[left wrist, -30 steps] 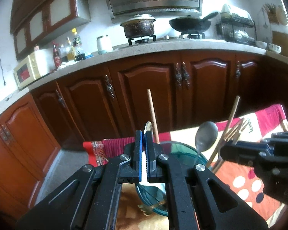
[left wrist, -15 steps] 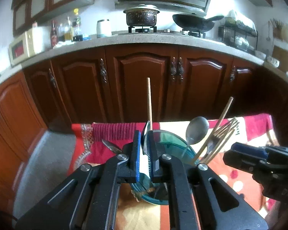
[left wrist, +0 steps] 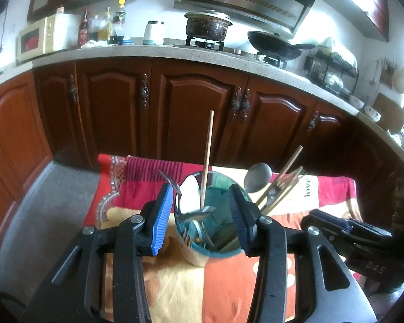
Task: Organize utensils
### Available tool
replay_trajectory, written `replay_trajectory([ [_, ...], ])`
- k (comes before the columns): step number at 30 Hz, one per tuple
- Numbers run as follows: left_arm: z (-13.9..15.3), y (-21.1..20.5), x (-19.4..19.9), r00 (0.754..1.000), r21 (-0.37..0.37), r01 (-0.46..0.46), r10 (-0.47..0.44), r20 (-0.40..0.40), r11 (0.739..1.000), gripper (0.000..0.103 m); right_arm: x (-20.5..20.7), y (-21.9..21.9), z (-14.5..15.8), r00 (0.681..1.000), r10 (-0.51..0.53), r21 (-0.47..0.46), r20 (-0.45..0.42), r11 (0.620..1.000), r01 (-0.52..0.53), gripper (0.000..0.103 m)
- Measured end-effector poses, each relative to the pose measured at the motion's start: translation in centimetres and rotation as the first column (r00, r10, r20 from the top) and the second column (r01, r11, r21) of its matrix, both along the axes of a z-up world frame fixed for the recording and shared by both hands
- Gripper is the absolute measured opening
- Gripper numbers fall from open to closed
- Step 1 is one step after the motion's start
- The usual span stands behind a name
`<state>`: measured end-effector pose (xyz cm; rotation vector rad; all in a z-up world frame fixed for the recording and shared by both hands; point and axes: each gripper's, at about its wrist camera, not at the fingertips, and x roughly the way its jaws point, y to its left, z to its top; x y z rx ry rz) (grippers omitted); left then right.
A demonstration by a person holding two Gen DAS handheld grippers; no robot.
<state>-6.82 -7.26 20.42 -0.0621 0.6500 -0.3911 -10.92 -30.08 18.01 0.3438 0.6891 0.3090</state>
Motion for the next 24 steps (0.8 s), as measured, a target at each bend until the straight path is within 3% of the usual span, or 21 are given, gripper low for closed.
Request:
replay_trajectory([
  [24,0.4,1.3,-5.0,0.997,0.030,-0.075,0.075,0.003,0.997,0.043,-2.7,4.8,2.0,0.998,-0.025,-0.123,0.063,0.992,0.033,0.040],
])
